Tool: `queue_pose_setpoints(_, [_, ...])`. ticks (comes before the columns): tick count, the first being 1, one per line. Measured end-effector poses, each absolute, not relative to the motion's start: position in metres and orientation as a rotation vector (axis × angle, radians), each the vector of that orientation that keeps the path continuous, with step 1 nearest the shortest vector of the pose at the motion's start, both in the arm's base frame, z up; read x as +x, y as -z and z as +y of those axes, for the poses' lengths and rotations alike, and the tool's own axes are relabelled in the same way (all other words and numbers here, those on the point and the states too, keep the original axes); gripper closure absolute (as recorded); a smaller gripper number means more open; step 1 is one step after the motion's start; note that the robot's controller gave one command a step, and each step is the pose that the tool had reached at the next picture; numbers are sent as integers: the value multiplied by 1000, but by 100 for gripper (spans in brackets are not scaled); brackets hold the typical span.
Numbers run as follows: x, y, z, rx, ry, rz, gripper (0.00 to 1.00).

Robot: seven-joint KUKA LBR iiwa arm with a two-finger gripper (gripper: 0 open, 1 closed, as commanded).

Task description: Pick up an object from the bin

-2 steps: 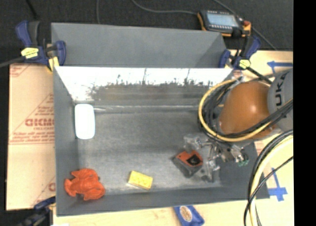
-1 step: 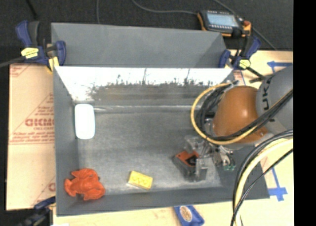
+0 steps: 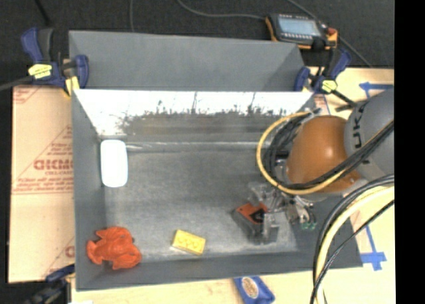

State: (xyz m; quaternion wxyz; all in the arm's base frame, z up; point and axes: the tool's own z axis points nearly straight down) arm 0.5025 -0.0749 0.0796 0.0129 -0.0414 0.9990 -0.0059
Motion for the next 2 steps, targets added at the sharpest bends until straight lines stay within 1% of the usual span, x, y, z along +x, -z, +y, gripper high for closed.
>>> queue_pose_setpoints(1, [502,-83,-75,-128,17,3115,100])
queue_pose_setpoints(2, [501,-92,-76,-126,12,3128,100])
